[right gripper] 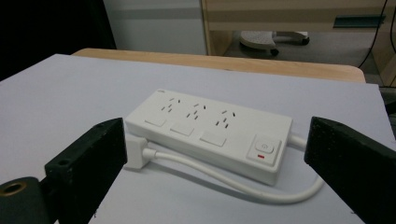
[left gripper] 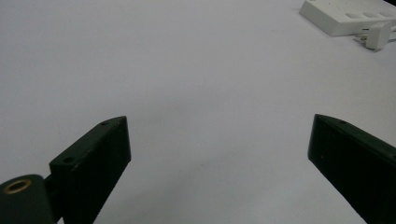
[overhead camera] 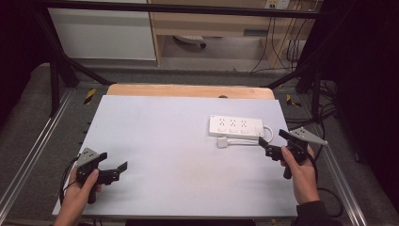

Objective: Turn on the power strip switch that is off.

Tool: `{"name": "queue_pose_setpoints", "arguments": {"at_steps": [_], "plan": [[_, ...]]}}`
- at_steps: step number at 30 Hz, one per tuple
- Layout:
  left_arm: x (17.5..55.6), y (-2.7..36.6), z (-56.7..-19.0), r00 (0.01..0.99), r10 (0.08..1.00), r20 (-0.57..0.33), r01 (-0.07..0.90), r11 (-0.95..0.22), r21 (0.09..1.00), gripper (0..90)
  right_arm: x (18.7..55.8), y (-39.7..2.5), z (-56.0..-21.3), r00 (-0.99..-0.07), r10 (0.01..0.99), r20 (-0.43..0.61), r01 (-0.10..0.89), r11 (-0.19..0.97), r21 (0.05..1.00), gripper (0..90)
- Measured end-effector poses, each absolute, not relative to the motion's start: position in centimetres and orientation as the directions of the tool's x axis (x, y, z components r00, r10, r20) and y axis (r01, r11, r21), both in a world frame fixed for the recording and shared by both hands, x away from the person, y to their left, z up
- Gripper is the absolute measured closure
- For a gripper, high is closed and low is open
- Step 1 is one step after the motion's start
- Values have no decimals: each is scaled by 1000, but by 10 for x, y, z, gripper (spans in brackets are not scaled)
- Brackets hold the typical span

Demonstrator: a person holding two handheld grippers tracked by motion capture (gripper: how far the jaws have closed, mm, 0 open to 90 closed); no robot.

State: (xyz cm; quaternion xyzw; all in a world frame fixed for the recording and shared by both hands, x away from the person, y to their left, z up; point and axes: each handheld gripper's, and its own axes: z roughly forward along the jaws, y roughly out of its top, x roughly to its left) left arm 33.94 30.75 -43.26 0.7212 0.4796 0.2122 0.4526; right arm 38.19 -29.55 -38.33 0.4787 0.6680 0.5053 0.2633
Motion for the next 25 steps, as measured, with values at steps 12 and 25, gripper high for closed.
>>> {"name": "queue_pose_setpoints", "arguments": {"at_steps": [12,25], "plan": [[339,307,-433,453,883,-125,499,-136,856,59,362,-294,-415,-397,906,144,423,42,905,59],[338,306,-432,455,882,-125,496,-134,858,59,359,-262,-454,-428,897,107,538,157,828,54]]}}
